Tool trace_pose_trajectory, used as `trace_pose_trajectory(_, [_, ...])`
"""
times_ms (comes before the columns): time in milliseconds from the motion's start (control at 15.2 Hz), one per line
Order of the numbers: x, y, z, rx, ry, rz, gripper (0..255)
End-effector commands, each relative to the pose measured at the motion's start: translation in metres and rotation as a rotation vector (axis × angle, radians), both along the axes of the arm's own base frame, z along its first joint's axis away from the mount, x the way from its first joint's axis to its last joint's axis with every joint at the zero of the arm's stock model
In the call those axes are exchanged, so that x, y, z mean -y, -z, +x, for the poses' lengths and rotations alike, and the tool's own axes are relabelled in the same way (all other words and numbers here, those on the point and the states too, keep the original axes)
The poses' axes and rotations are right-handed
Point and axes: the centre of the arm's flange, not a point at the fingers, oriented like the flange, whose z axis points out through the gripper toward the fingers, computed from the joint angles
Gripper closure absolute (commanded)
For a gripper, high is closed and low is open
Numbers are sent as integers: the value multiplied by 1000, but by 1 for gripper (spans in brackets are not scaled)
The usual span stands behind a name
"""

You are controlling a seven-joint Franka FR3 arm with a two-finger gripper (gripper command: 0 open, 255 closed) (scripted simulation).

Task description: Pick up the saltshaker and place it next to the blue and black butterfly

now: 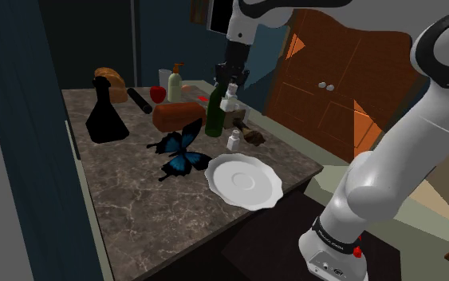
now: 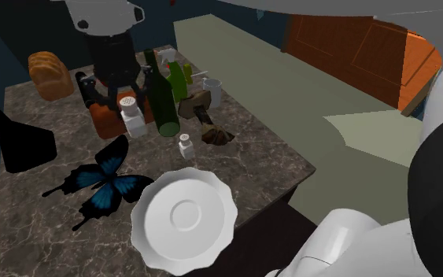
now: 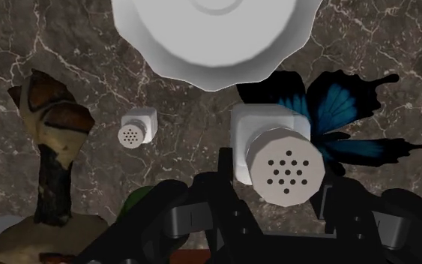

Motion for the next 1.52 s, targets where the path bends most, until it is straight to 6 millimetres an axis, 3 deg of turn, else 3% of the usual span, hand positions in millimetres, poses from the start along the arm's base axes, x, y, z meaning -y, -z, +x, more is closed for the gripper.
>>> trace_pose_trajectory(0, [-25,0,11,0,1,1,255])
trace_pose_trajectory(1254, [-246,0,135,0,1,1,255])
trace_pose_trajectory(1452, [-246,16,135,0,1,1,255])
